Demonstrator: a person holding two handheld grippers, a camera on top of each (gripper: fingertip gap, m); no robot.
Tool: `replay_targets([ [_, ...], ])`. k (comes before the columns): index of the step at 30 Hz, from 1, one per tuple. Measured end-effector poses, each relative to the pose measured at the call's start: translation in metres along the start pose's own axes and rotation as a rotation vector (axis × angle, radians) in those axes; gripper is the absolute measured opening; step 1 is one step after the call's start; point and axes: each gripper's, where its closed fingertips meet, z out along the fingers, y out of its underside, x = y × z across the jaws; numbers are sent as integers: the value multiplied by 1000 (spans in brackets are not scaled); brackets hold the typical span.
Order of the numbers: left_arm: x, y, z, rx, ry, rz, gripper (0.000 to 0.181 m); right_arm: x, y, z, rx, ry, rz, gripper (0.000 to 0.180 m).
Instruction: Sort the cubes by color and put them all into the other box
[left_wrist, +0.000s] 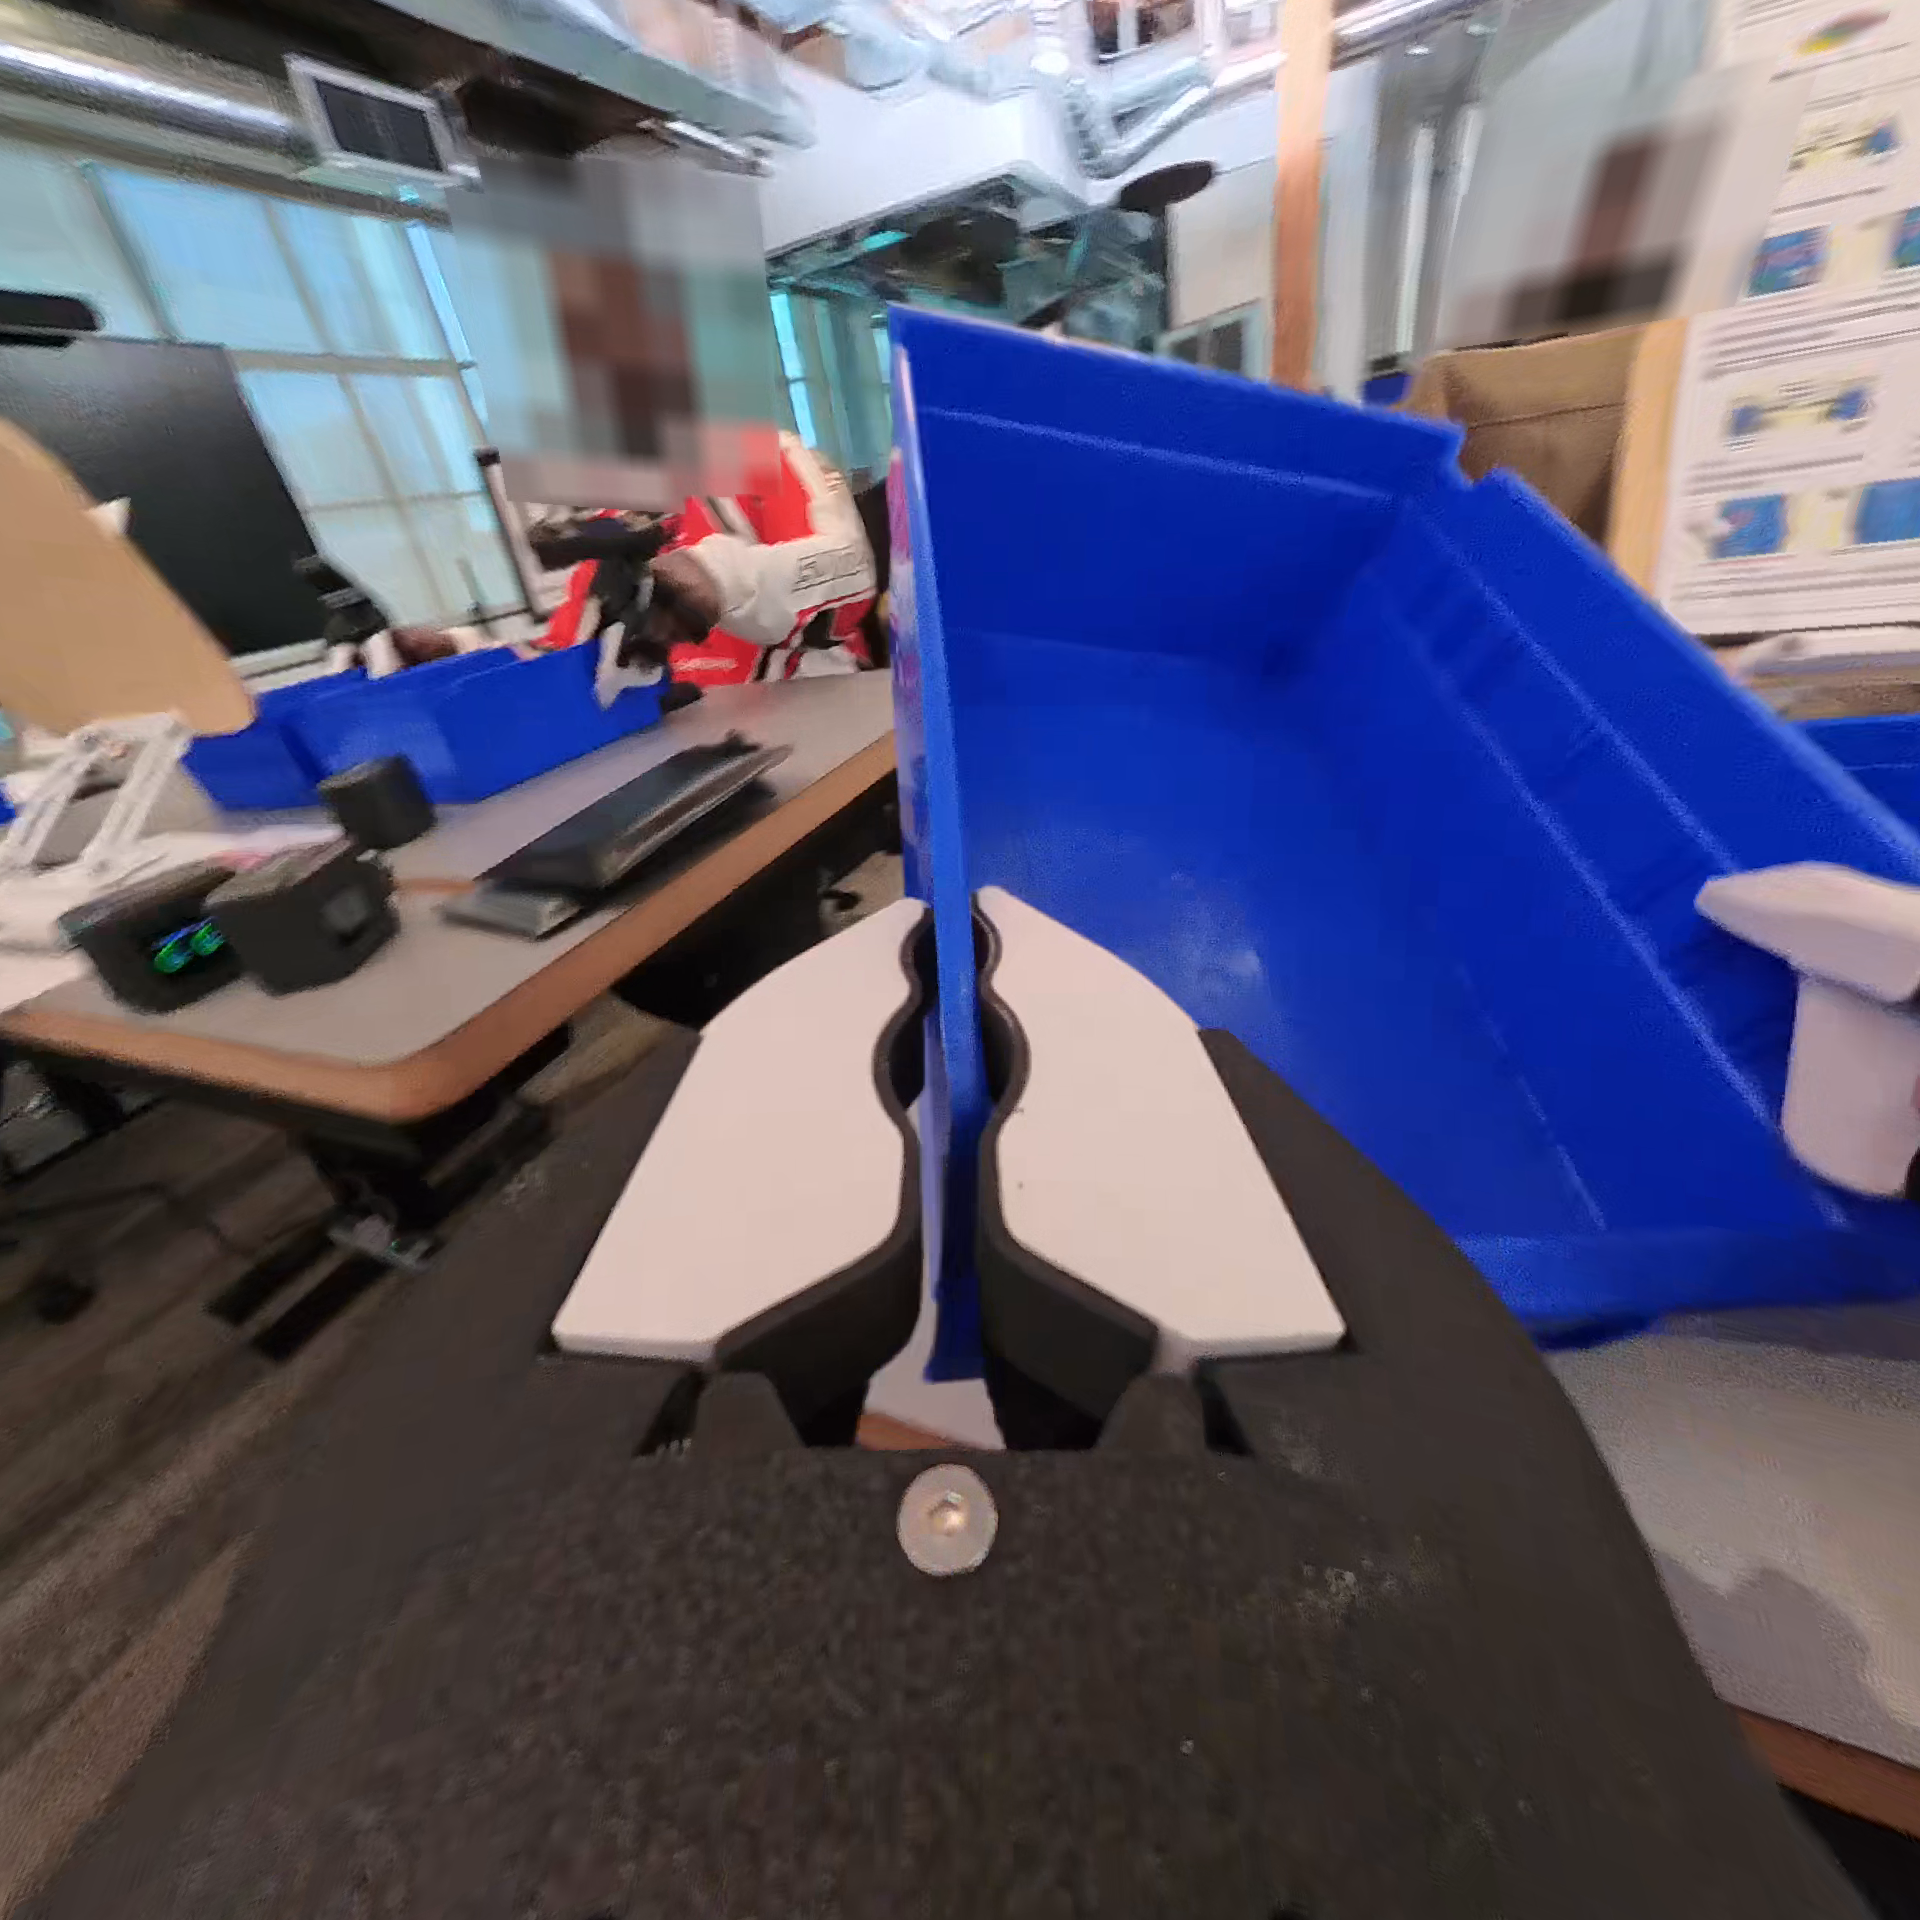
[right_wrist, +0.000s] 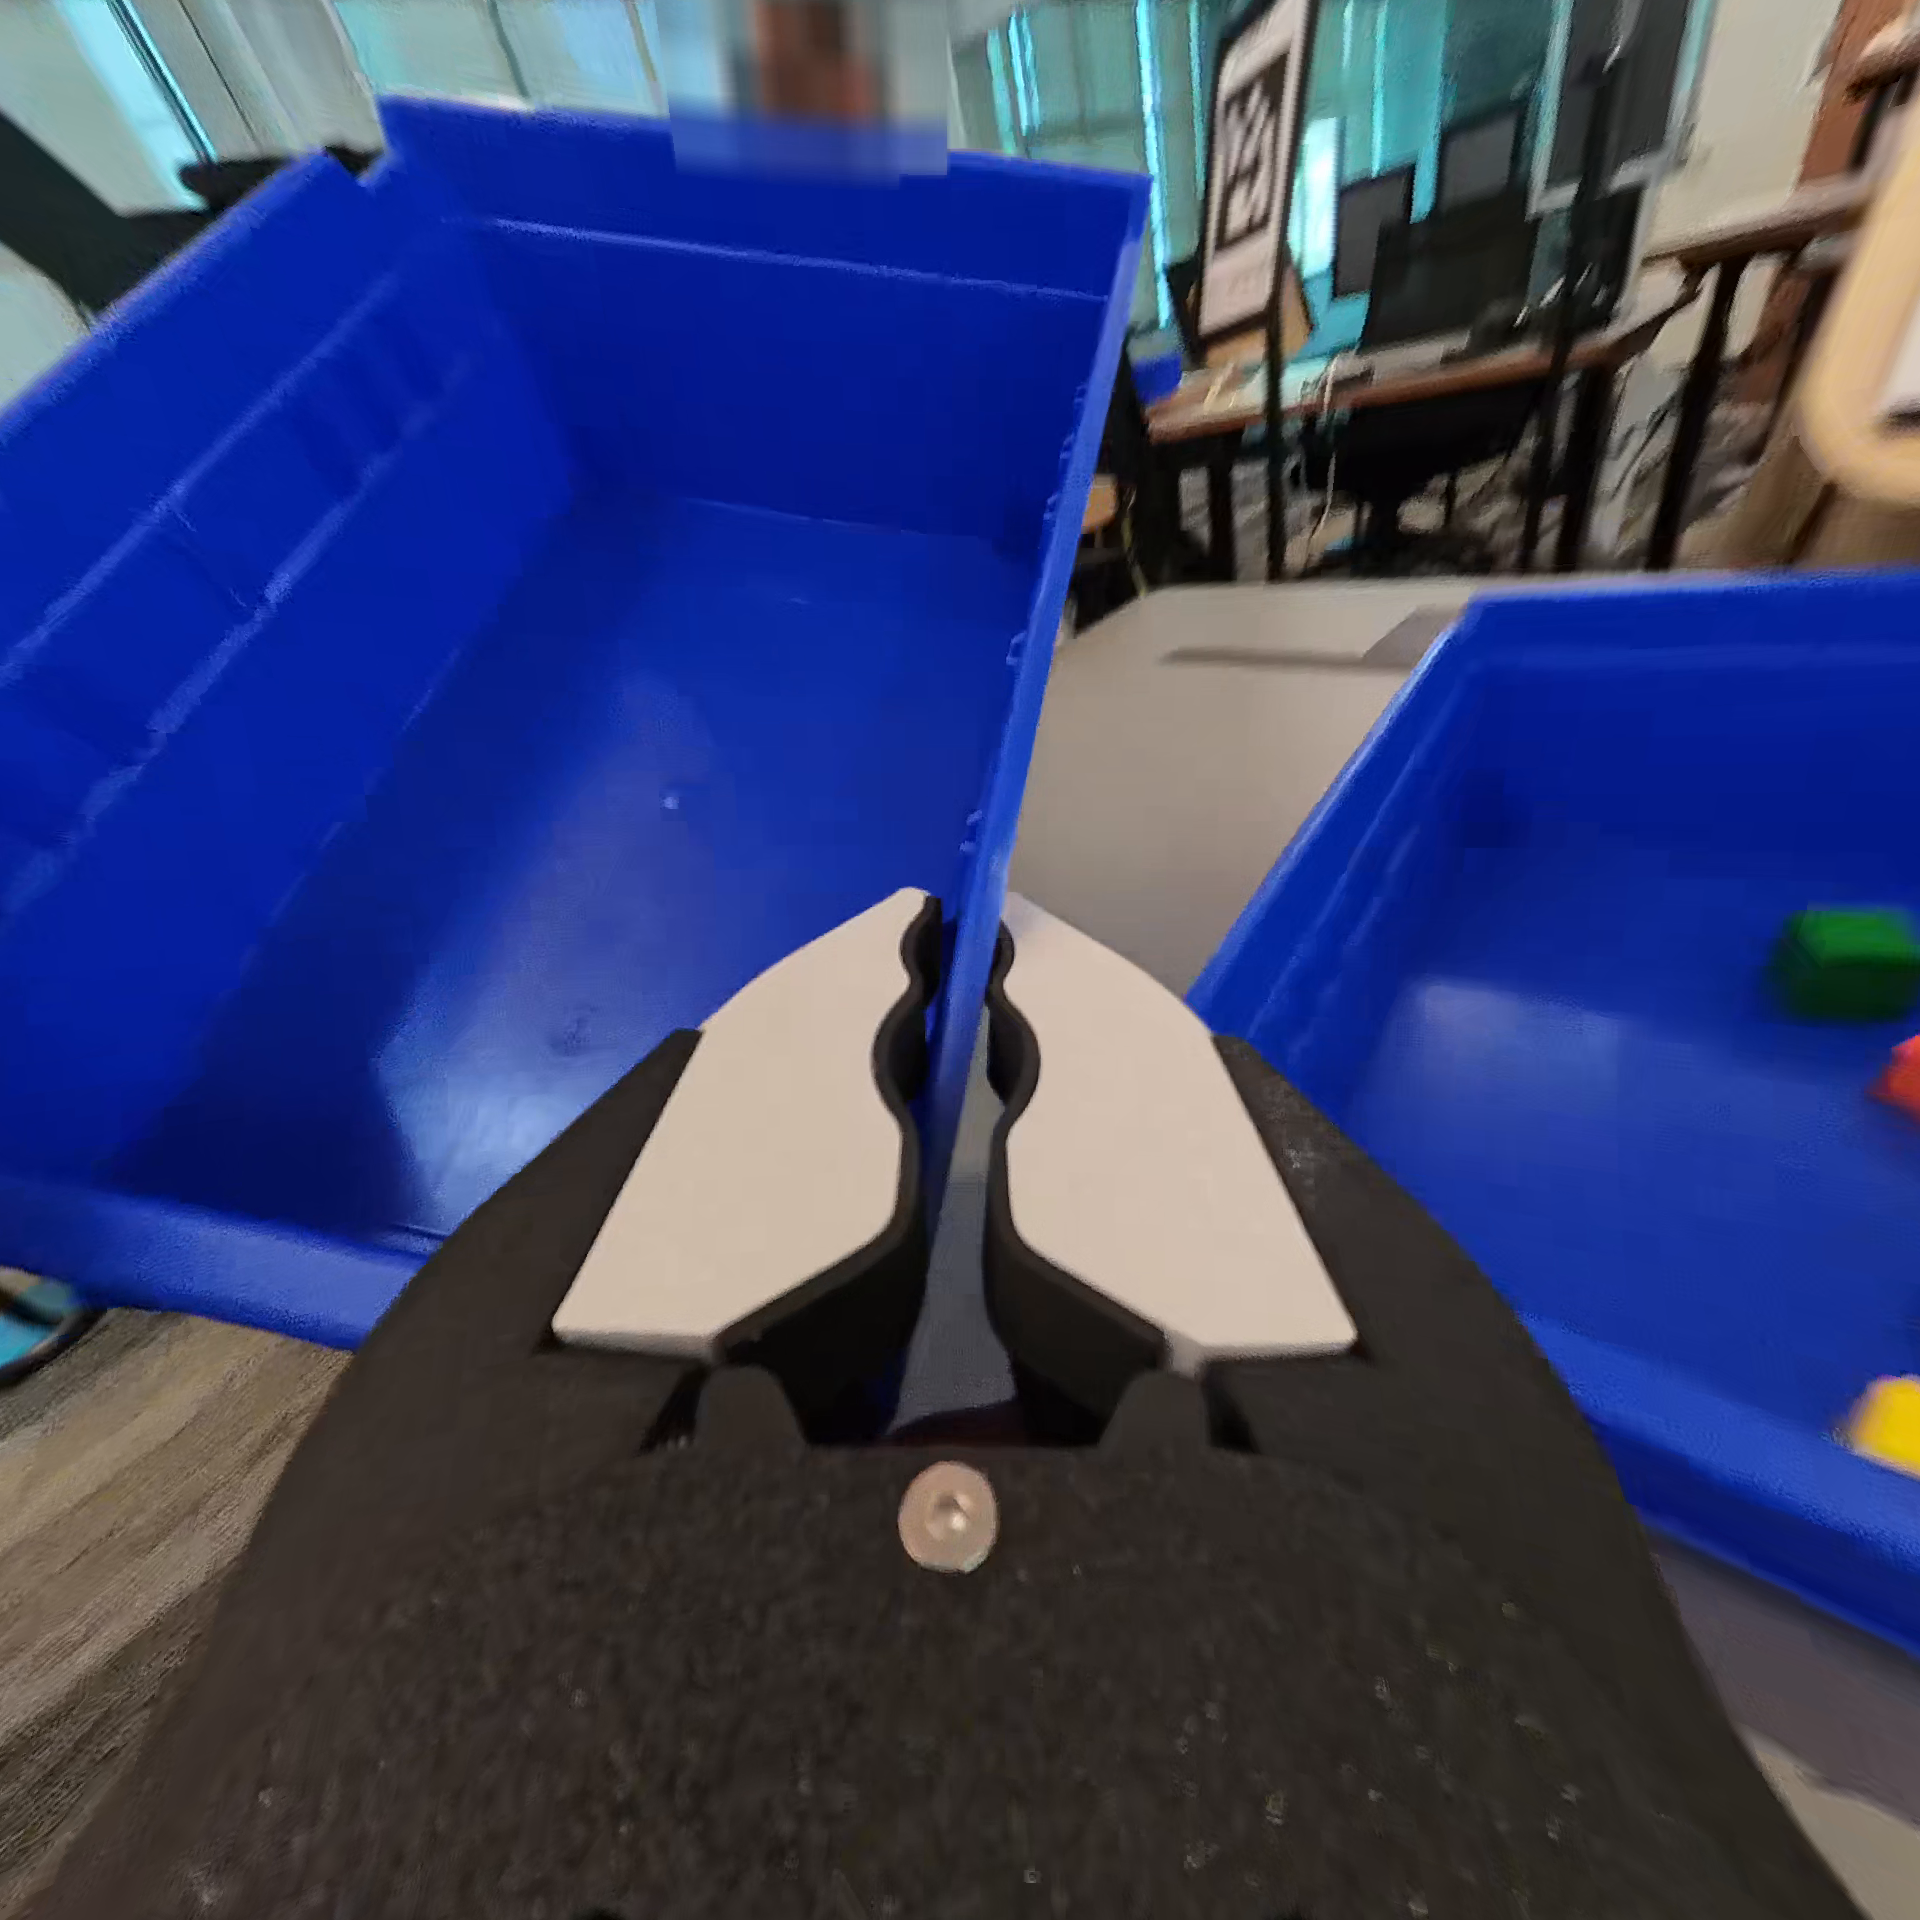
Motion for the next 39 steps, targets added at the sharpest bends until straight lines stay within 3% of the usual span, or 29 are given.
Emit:
replay_targets([
  [6,107,-78,27,93,244,51,5,87,-107,-63,149,189,-96,6],
  [12,292,-116,34,118,527,90,5,230,-172,-180,183,502,-156,5],
  [19,506,-77,18,-81,829,37,6,394,-158,-301,-62,794,-147,6],
  [25,632,-21,-21,-222,939,27,10,511,-100,-367,-219,768,15,6],
  [30,685,31,-46,-392,1030,37,20,568,-53,-393,-354,762,86,6],
  [32,692,32,-50,-384,1060,28,26,581,-39,-397,-382,767,102,6],
  [34,693,35,-56,-414,1100,60,47,582,-36,-394,-319,720,191,7],
  [35,686,33,-60,-426,1122,60,58,582,-37,-397,-312,736,211,11],
  [37,652,18,-65,-408,1155,49,55,577,-53,-412,-271,845,147,34],
  [39,594,-8,-62,-335,1161,18,54,549,-87,-416,-168,920,15,40],
])
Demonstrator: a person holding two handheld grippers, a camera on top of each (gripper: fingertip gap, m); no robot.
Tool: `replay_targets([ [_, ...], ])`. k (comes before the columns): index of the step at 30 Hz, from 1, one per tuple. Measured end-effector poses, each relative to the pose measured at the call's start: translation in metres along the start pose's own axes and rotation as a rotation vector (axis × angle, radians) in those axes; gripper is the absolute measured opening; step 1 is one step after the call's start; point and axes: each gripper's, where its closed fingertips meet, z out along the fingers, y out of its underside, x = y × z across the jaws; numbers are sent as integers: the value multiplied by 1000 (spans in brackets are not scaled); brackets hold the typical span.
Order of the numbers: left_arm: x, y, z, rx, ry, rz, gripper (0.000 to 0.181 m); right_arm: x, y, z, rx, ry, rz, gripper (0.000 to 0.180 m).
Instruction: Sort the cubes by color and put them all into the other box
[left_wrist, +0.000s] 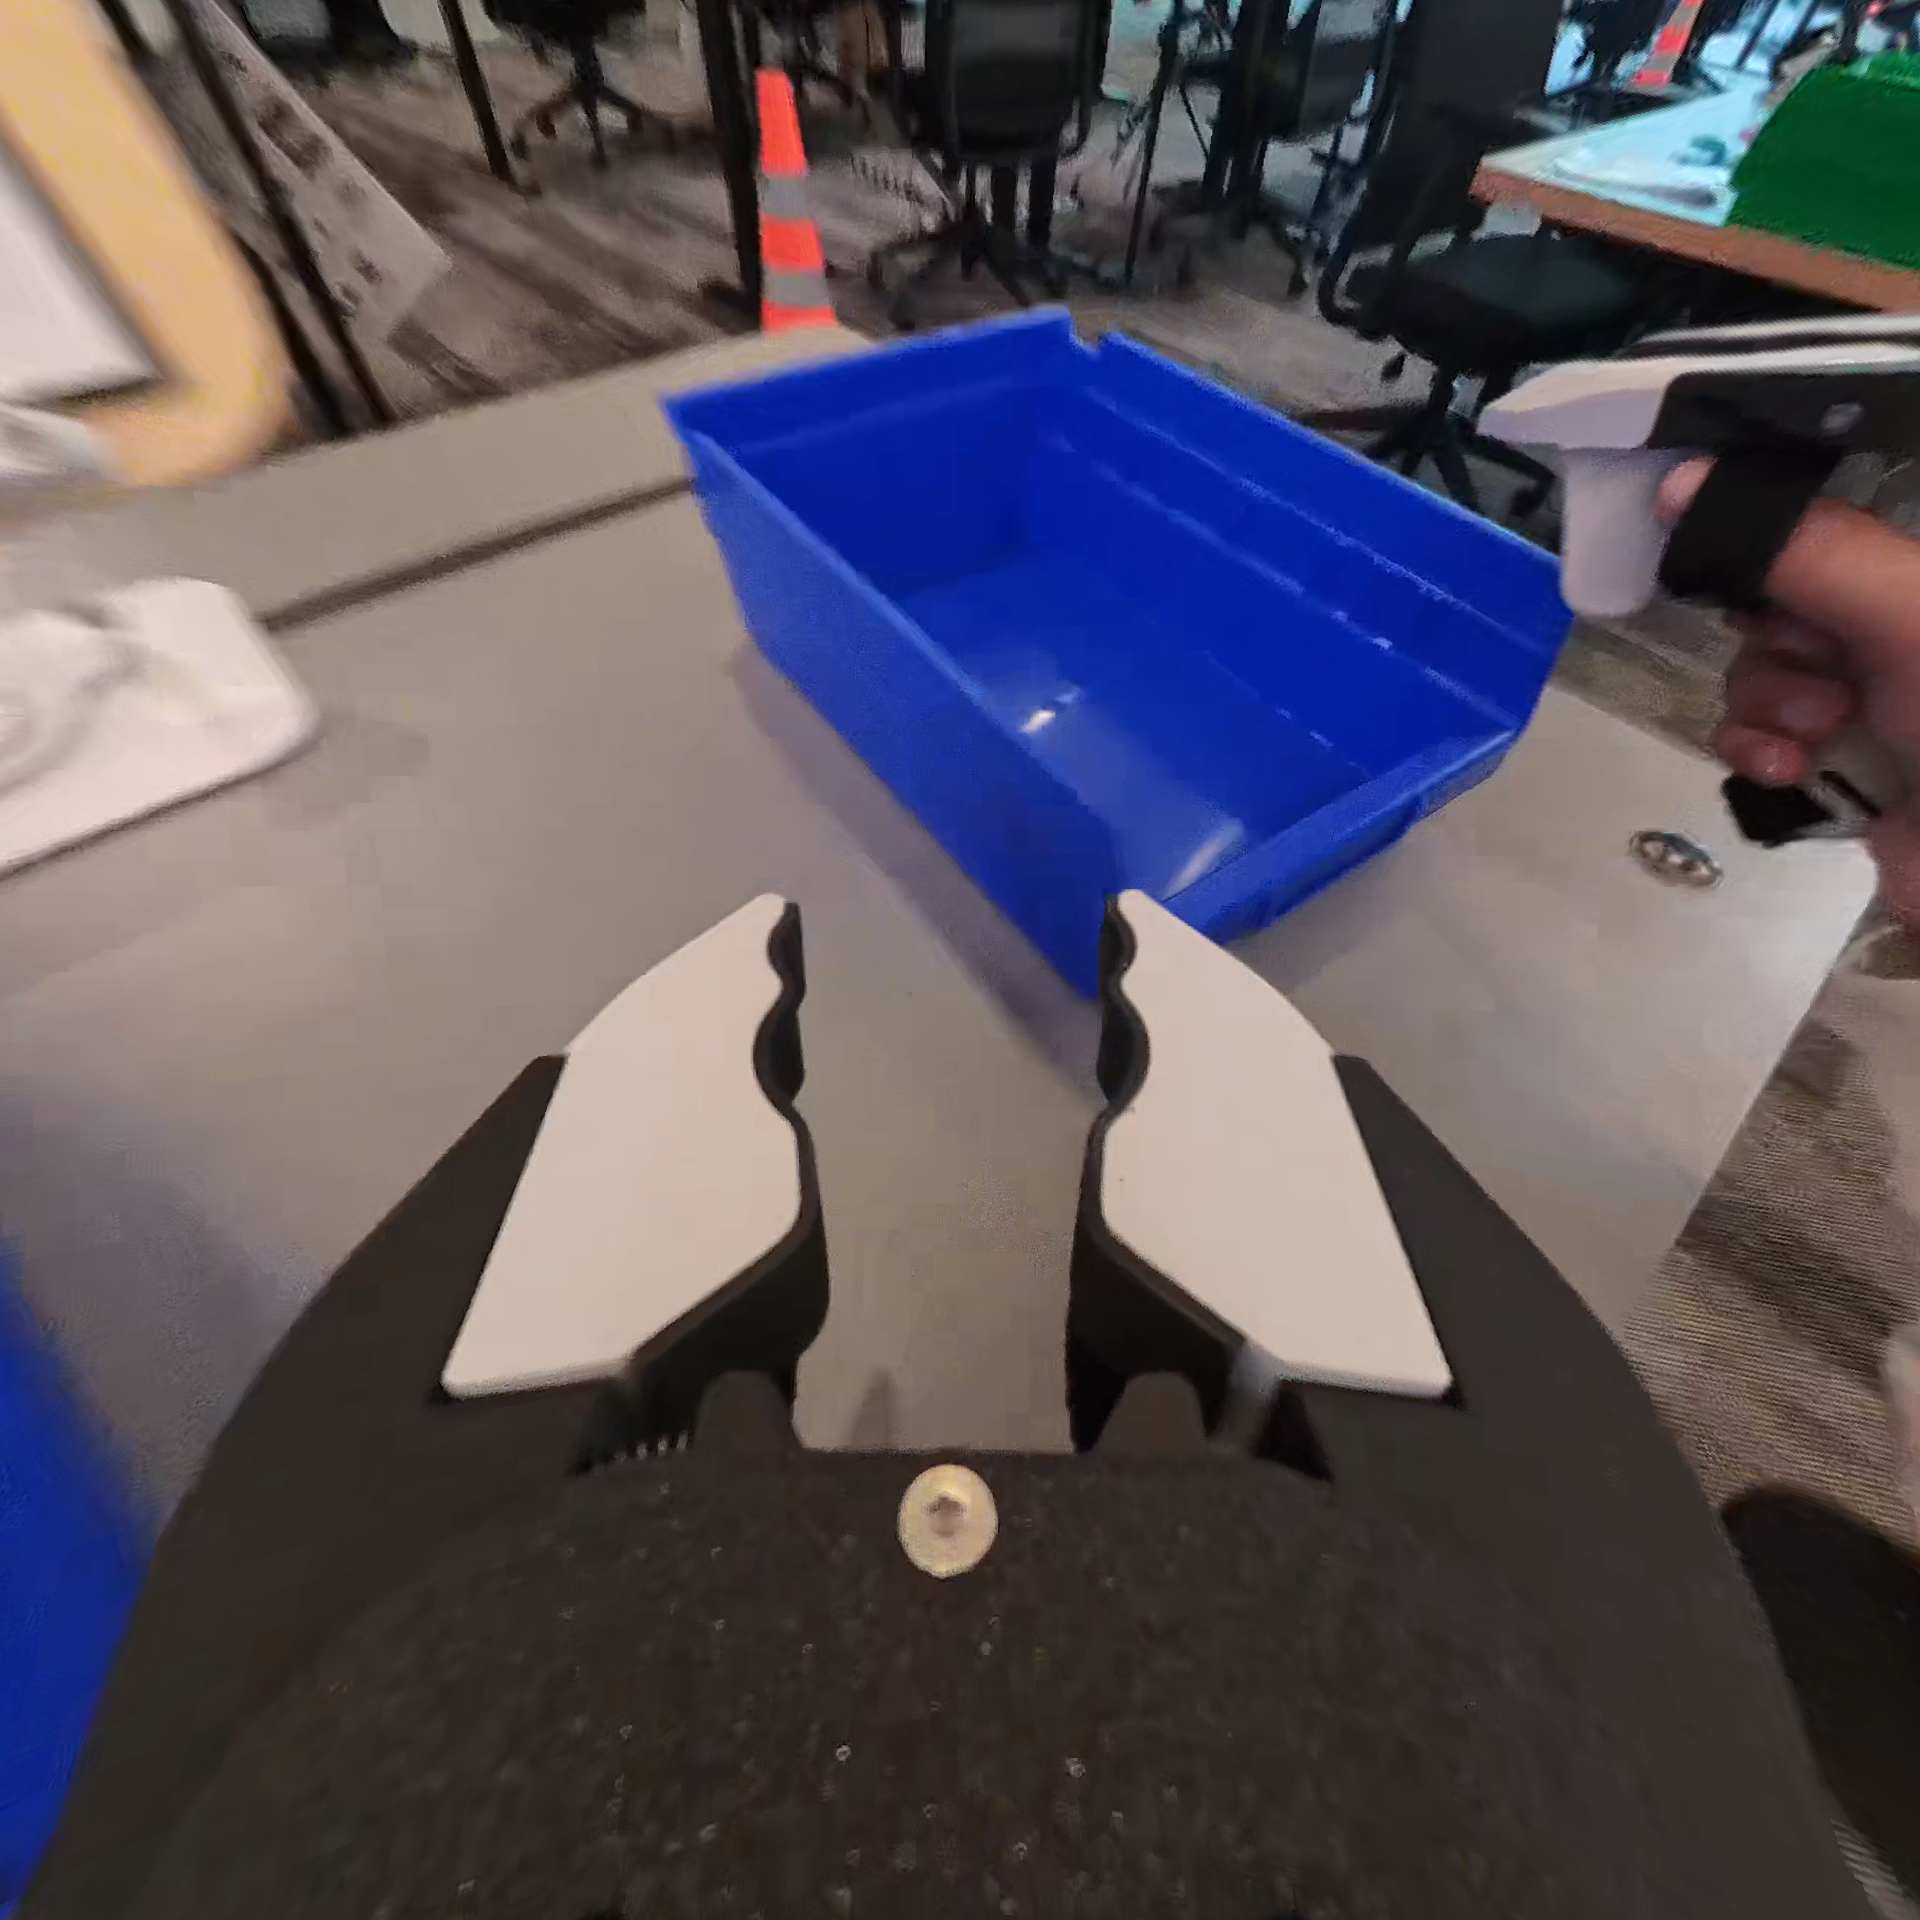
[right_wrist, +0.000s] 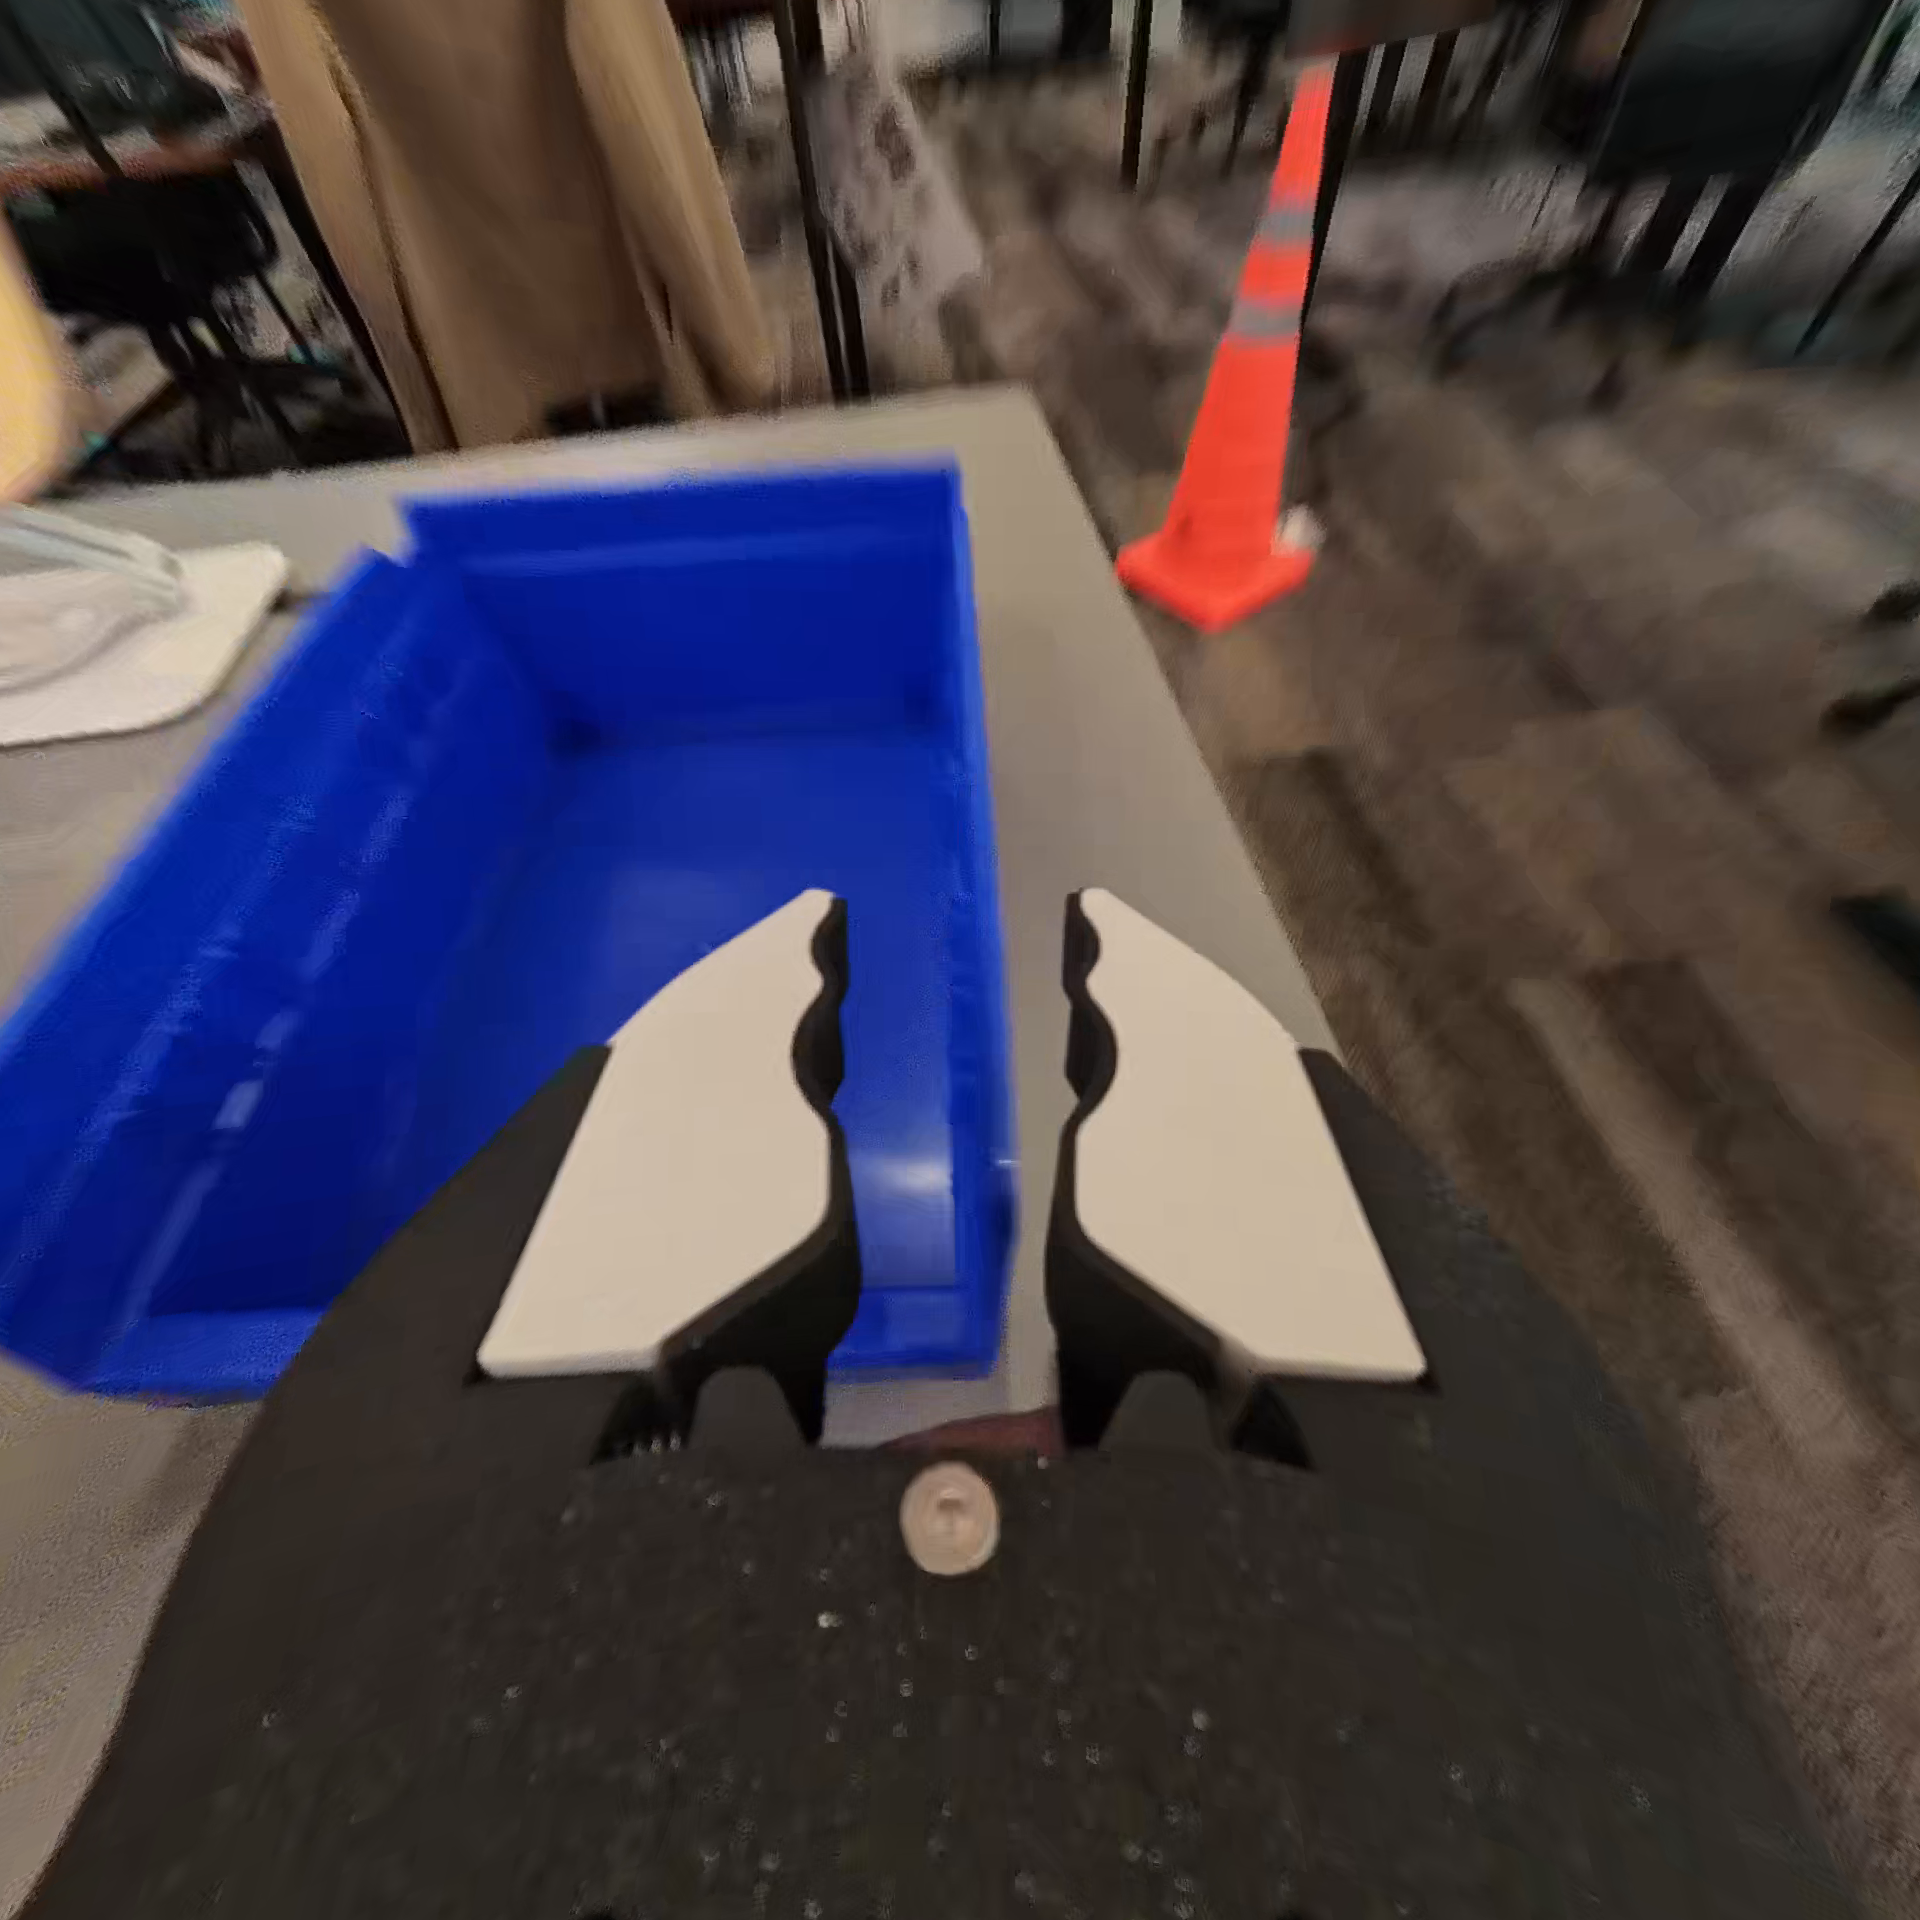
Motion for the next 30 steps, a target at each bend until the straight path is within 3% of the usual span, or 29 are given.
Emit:
replay_targets([
  [2,-44,-5,-62,35,-81,24,55,-46,-27,-34,110,5,-115,51],
  [4,-107,3,-122,49,-221,0,56,-135,-35,-66,208,-179,-146,49],
  [7,-212,43,-197,41,-478,-100,61,-308,22,-95,87,-648,-76,54],
  [11,-299,106,-241,-38,-664,-227,68,-430,83,-78,-40,-740,-7,55],
  [15,-310,146,-217,-116,-537,-374,67,-464,102,-41,-39,-561,-148,52],
  [18,-300,150,-194,-124,-344,-498,43,-471,100,-28,-47,-514,-103,20],
  [19,-304,150,-195,-127,-346,-509,34,-467,95,-25,-41,-452,-103,7],
  [22,-326,152,-210,-155,-416,-452,9,-479,84,-24,-13,-394,-114,5],
  [30,-408,169,-279,-156,-537,-494,3,-591,53,-50,87,-378,-316,6],
])
